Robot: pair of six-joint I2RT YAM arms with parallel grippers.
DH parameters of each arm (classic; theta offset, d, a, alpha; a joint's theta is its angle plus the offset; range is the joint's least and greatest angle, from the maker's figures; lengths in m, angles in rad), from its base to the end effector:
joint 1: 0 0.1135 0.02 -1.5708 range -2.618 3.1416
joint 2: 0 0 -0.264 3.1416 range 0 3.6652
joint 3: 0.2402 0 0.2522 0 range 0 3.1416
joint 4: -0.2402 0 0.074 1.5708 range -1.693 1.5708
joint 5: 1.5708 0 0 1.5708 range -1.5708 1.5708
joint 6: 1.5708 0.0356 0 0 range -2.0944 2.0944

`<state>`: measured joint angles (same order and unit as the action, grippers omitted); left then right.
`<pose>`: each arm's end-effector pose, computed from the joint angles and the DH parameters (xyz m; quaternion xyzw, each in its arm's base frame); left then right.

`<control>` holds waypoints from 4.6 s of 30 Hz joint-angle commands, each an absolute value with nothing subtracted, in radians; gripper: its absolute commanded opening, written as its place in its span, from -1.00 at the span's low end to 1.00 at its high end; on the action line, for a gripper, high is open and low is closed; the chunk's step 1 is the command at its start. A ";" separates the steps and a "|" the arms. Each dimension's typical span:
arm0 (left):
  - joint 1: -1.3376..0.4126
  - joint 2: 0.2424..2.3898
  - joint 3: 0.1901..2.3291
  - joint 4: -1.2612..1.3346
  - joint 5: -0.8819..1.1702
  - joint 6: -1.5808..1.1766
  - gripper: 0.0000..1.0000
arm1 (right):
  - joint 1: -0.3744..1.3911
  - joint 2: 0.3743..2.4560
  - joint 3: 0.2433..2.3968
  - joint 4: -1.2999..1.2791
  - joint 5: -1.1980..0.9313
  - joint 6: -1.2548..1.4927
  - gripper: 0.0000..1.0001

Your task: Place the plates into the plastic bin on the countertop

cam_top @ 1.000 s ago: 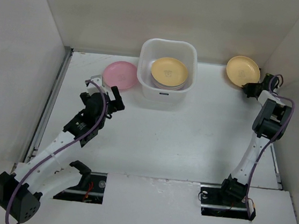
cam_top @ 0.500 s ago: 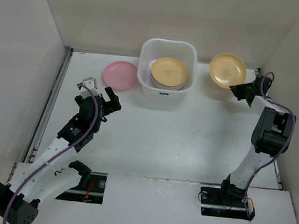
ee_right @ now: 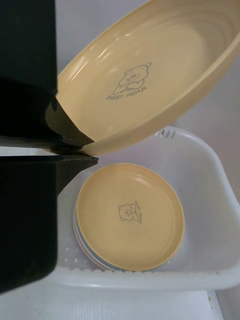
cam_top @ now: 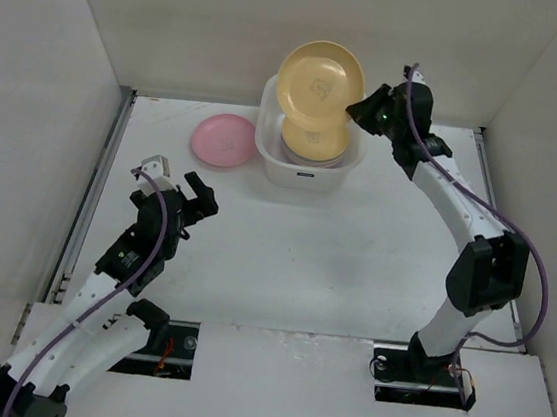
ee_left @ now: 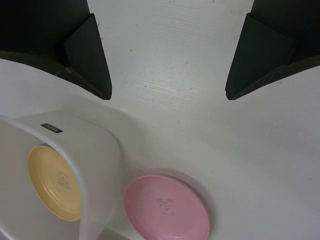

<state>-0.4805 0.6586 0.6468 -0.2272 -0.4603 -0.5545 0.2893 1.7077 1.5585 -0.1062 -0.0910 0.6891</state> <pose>0.1490 -0.0598 0.3071 -0.1691 0.7599 -0.1417 0.6115 0.3950 0.1209 0.3703 0.1297 0.7804 0.3187 0.5221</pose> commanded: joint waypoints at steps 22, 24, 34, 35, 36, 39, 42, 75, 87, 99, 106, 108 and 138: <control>-0.418 0.575 0.595 -0.318 -0.472 -0.607 1.00 | 0.390 1.980 1.790 -0.210 0.291 0.423 -0.56; -0.400 0.586 0.577 -0.305 -0.463 -0.632 1.00 | 0.392 1.983 1.792 -0.212 0.294 0.414 -0.45; -0.306 0.736 0.482 -0.095 -0.391 -0.795 1.00 | 0.396 1.996 1.801 -0.222 0.293 0.367 -0.30; -0.298 0.771 0.482 -0.068 -0.384 -0.801 1.00 | 0.400 1.997 1.804 -0.222 0.293 0.361 -0.22; -0.292 0.796 0.482 -0.046 -0.379 -0.805 1.00 | 0.404 1.997 1.805 -0.222 0.296 0.356 -0.13; -0.271 0.902 0.479 0.059 -0.368 -0.842 1.00 | 0.421 1.976 1.796 -0.222 0.299 0.347 0.02; -0.243 1.015 0.494 0.159 -0.361 -0.867 1.00 | 0.441 1.898 1.728 -0.203 0.299 0.348 0.19; -0.033 1.911 1.161 0.235 -0.147 -1.052 0.25 | 0.668 1.128 0.914 -0.003 0.405 0.428 0.41; -0.019 2.042 1.299 0.083 -0.150 -1.051 -0.30 | 0.647 1.023 0.838 0.014 0.417 0.445 0.41; 0.024 1.912 1.189 0.089 -0.176 -1.000 -0.85 | 0.617 0.960 0.770 0.018 0.408 0.468 0.42; 0.055 1.564 1.045 0.144 -0.233 -0.835 -0.81 | 0.581 0.914 0.681 0.002 0.406 0.528 0.48; 0.027 1.484 1.040 0.164 -0.247 -0.773 -0.80 | 0.570 0.891 0.651 -0.012 0.410 0.552 0.48; -0.487 1.954 1.749 0.176 -0.158 -0.336 -0.78 | 0.510 0.641 0.485 -0.172 0.411 0.604 0.53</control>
